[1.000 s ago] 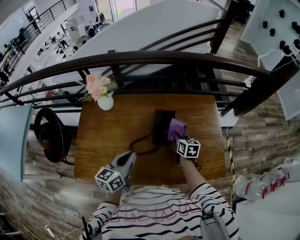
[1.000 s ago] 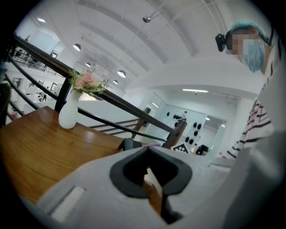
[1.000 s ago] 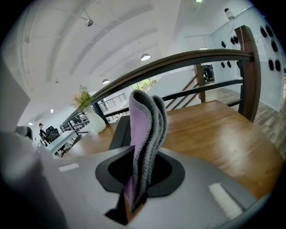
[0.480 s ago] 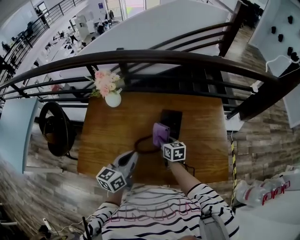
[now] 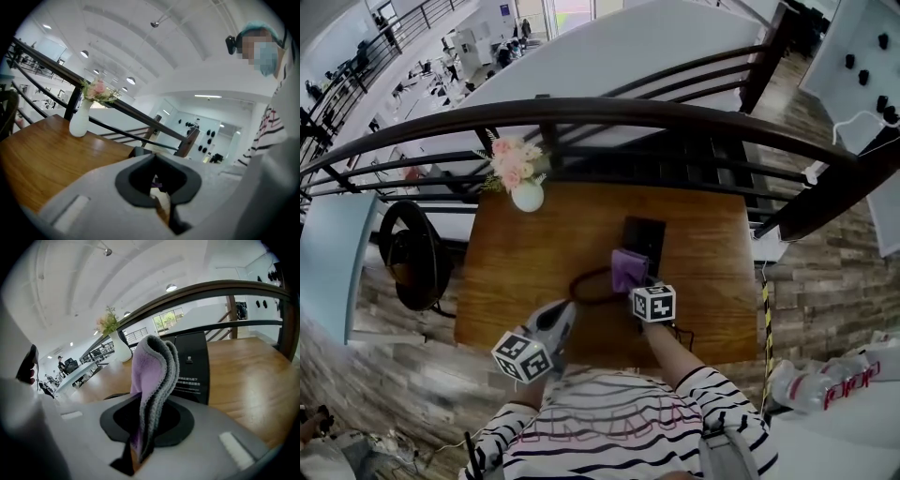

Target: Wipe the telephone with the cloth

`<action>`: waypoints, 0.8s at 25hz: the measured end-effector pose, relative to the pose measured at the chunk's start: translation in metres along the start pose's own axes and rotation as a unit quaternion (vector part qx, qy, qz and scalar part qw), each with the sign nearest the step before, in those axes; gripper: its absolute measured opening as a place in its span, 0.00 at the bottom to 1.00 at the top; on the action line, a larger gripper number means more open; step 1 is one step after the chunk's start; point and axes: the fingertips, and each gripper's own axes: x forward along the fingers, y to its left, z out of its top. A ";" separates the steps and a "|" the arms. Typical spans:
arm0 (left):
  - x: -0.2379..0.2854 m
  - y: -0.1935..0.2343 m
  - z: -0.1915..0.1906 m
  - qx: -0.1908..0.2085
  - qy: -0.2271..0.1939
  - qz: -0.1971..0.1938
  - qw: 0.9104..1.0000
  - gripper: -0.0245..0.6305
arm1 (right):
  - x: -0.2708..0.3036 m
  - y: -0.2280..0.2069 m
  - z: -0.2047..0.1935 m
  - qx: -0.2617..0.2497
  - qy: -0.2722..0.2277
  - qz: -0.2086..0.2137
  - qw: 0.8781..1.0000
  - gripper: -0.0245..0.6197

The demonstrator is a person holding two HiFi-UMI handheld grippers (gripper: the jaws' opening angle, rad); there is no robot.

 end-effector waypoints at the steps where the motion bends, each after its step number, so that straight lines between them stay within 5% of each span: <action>1: 0.002 -0.002 0.000 0.001 0.001 -0.004 1.000 0.04 | -0.004 -0.006 -0.001 0.004 -0.001 -0.005 1.000 0.12; 20: 0.019 -0.022 -0.009 0.002 0.016 -0.041 0.999 0.04 | -0.074 -0.086 -0.025 0.061 -0.020 -0.095 0.993 0.12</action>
